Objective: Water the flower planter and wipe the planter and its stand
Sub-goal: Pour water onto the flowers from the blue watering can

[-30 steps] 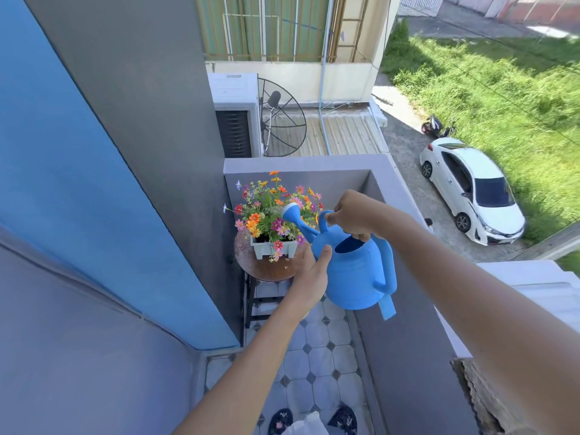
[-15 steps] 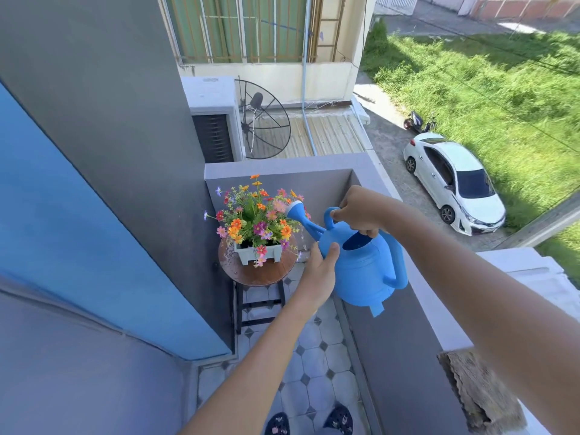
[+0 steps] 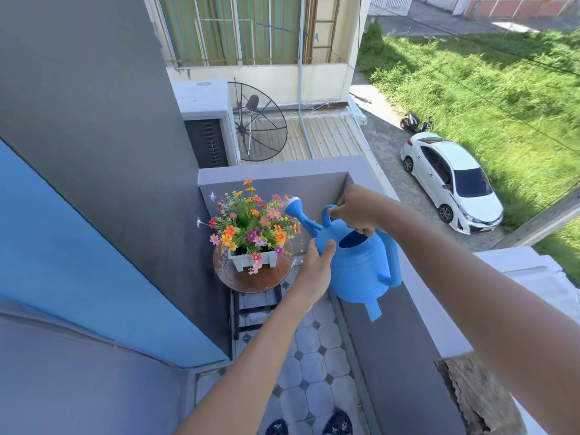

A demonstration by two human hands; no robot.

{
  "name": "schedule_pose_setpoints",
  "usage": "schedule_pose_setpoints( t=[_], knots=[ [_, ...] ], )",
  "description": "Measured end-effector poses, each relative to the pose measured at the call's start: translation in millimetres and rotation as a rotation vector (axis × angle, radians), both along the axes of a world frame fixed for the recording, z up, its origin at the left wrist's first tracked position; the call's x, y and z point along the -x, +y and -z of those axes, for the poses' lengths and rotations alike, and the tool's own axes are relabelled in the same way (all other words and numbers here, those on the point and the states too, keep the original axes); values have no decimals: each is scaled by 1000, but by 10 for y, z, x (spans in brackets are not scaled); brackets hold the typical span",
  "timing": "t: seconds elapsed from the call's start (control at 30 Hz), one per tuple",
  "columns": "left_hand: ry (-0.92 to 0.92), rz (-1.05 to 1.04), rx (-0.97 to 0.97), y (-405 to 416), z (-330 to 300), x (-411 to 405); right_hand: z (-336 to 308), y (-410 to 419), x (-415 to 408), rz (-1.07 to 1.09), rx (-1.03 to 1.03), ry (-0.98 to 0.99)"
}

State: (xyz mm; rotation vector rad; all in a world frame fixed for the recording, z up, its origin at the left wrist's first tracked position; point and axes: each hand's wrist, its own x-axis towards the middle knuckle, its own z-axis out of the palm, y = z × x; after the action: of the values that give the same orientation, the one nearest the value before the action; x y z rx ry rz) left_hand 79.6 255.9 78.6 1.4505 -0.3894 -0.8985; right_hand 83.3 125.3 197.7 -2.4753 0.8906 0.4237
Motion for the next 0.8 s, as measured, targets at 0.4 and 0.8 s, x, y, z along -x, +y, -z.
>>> schedule_pose_setpoints(
  t=[0.4,0.8],
  knots=[
    [-41,-56,-18,62,-57,-337,-80,84,-392,-60,-17,-6],
    [-45,-138,12,359,-109,-517,-101,386,-627,-153,-30,-34]
  ],
)
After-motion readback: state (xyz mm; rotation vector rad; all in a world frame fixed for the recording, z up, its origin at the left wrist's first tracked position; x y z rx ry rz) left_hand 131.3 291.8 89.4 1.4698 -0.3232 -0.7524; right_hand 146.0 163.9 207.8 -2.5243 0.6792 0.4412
